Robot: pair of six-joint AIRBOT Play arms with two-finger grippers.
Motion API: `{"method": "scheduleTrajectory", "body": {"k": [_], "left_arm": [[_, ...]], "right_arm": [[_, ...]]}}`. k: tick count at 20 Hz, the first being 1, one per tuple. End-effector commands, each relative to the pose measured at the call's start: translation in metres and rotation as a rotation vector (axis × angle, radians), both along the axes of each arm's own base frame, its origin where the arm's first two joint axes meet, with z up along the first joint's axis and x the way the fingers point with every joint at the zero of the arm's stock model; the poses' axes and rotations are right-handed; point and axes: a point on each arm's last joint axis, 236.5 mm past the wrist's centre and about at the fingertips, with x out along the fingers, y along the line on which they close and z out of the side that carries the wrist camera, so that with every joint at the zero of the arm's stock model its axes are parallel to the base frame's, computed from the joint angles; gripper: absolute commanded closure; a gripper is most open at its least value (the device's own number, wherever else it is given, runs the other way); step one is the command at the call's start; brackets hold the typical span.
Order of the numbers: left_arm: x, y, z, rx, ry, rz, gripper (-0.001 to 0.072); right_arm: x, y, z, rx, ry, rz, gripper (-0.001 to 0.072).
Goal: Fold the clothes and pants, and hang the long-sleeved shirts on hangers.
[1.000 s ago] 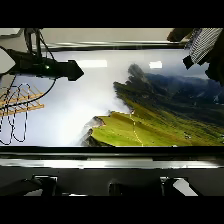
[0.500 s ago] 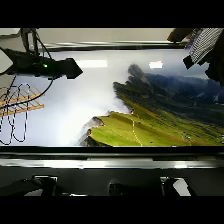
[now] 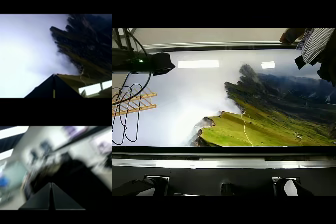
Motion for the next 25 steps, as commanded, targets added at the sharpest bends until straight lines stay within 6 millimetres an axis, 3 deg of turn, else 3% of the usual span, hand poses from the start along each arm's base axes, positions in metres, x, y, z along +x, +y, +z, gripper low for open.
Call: {"method": "scheduleTrajectory", "body": {"k": [1, 2, 3, 4, 5, 7, 9, 11, 14, 25], "left_arm": [[0.000, 0.014, -0.005, 0.050, 0.010, 0.024, 0.0683], [-0.004, 0.024, -0.013, 0.109, 0.032, 0.027, 0.0684], [-0.009, 0.030, -0.021, 0.170, 0.040, -0.003, 0.0684], [-0.013, 0.034, -0.029, 0.220, 0.035, -0.041, 0.0685], [-0.019, 0.043, -0.042, 0.274, 0.041, -0.051, 0.0685], [-0.034, 0.072, -0.078, 0.365, 0.087, -0.011, 0.0685], [-0.046, 0.099, -0.108, 0.427, 0.109, 0.028, 0.0684], [-0.057, 0.112, -0.123, 0.432, 0.131, 0.051, 0.0682], [-0.060, 0.122, -0.135, 0.438, 0.171, 0.068, 0.0682], [-0.059, 0.122, -0.137, 0.439, 0.175, 0.068, 0.0682]], "right_arm": [[0.147, 0.194, -0.170, -0.203, 0.670, 0.664, 0.0682], [0.153, 0.229, -0.238, -0.253, 0.918, 0.736, 0.0682], [0.146, 0.254, -0.301, -0.322, 1.158, 0.778, 0.0684], [0.134, 0.276, -0.350, -0.355, 1.305, 0.831, 0.0683], [0.118, 0.295, -0.388, -0.350, 1.393, 0.894, 0.0683], [0.075, 0.310, -0.459, -0.275, 1.558, 0.993, 0.0682], [0.037, 0.315, -0.499, -0.209, 1.646, 1.062, 0.0681], [0.023, 0.311, -0.511, -0.216, 1.677, 1.068, 0.0680], [0.022, 0.309, -0.512, -0.218, 1.683, 1.063, 0.0680], [0.023, 0.309, -0.511, -0.218, 1.681, 1.062, 0.0680]]}}
